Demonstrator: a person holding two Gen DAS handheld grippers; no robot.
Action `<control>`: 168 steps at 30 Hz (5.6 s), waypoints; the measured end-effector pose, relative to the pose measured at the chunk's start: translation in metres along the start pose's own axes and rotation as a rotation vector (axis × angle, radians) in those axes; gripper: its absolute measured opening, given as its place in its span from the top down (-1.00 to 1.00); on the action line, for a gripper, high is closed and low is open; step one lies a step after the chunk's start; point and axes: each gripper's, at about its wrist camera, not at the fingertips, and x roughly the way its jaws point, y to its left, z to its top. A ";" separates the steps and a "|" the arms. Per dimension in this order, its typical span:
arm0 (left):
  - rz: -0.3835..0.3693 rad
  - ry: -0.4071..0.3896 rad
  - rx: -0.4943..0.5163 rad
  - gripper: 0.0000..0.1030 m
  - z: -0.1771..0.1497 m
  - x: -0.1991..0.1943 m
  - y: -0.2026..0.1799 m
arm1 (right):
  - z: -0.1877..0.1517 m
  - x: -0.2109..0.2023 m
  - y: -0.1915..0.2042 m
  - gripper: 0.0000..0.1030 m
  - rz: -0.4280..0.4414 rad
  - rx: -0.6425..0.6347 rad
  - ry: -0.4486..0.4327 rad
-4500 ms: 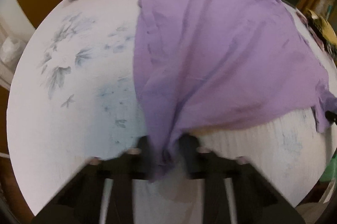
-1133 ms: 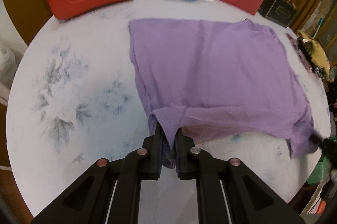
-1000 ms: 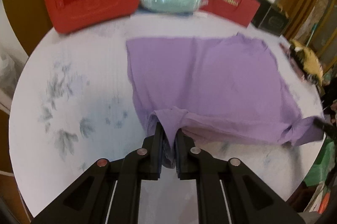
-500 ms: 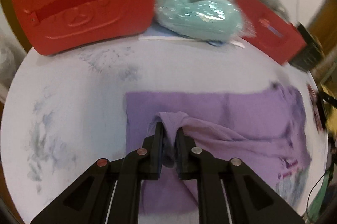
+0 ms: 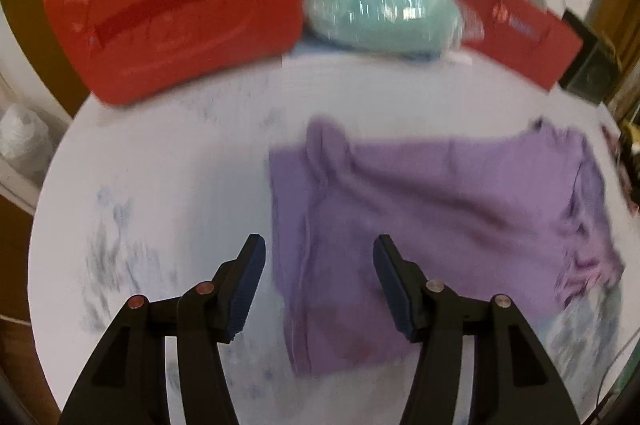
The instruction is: Fold clothes
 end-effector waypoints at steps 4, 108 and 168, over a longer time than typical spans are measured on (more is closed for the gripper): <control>-0.001 0.043 -0.014 -0.11 -0.027 0.012 -0.002 | -0.044 -0.013 -0.004 -0.47 -0.024 0.030 0.043; 0.074 0.010 -0.048 0.14 -0.059 0.004 -0.012 | -0.080 0.027 0.002 0.59 -0.120 0.093 0.195; 0.060 -0.138 -0.182 0.90 -0.023 -0.034 0.008 | 0.024 0.008 0.045 0.87 -0.106 -0.181 -0.065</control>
